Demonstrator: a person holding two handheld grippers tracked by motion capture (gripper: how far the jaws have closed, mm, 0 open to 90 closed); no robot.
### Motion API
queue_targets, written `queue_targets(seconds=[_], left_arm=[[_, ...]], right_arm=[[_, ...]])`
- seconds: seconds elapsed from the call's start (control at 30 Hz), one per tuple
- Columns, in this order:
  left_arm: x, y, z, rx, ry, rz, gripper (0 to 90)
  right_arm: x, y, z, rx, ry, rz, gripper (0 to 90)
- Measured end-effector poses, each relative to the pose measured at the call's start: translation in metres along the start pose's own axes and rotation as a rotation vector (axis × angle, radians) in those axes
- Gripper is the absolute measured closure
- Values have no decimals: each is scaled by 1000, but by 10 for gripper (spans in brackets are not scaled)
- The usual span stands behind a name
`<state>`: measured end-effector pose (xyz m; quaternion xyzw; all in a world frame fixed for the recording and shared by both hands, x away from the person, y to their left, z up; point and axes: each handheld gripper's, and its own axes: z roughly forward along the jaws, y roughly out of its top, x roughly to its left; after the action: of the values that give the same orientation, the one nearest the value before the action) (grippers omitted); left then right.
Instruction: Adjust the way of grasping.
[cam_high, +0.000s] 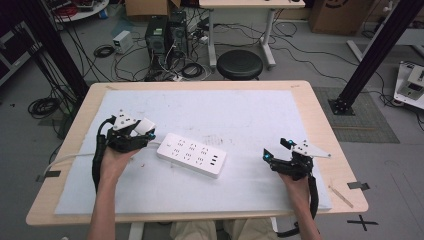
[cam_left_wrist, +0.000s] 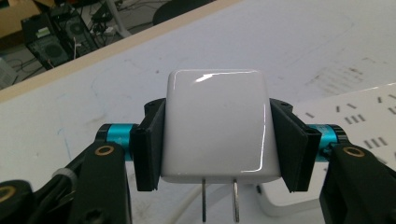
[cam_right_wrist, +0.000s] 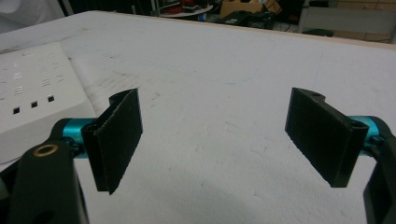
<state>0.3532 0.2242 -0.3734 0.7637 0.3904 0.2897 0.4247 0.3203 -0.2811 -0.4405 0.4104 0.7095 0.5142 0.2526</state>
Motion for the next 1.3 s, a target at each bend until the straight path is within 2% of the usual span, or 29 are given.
queue_targets(seconds=[0.1,0.13,0.33,0.43,0.47,0.57,0.7,0.73,0.77,0.83,0.9,0.93,0.97,1.03,1.07,1.1,1.13,1.2,1.23,1.3], left_arm=[[-5,1,0,-6,-6,11,424],[-18,3,1,-18,-14,26,424],[-45,2,8,-46,-14,60,424],[-50,2,9,-51,-13,66,424],[-61,1,11,-65,-10,87,424],[-72,0,13,-71,-4,133,424],[-84,-2,14,-83,9,183,424],[-88,-3,14,-93,17,207,424],[-92,-4,15,-100,21,227,424],[-96,-5,16,-111,25,235,424],[-104,-7,17,-125,31,278,424],[-109,-9,18,-134,37,307,424],[-119,-11,20,-141,43,351,424],[-119,-11,20,-141,43,351,424],[-131,-14,23,-166,46,414,424],[-134,-15,23,-177,49,436,424],[-138,-16,24,-198,53,448,424],[-138,-16,24,-198,53,448,424],[-147,-17,25,-231,57,491,424],[-152,-18,26,-256,65,514,424]], right_arm=[[0,0,0,0,-1,0,195],[0,0,0,0,3,-4,196],[3,0,2,15,-2,-30,196],[4,0,2,19,-2,-31,196],[5,0,2,22,0,-35,196],[4,0,3,21,6,-43,196],[4,1,4,35,16,-27,196],[4,1,4,40,18,-21,196],[3,2,5,44,33,-9,196],[2,4,7,53,70,15,196],[1,7,8,64,140,44,196],[1,7,8,64,140,44,196],[3,11,9,57,181,51,197],[6,14,9,59,195,54,197],[9,21,9,46,224,50,198],[11,24,10,38,243,49,198],[13,27,10,28,256,53,198],[15,30,10,19,271,53,198],[18,35,12,21,307,59,198],[20,39,14,21,336,62,198]])
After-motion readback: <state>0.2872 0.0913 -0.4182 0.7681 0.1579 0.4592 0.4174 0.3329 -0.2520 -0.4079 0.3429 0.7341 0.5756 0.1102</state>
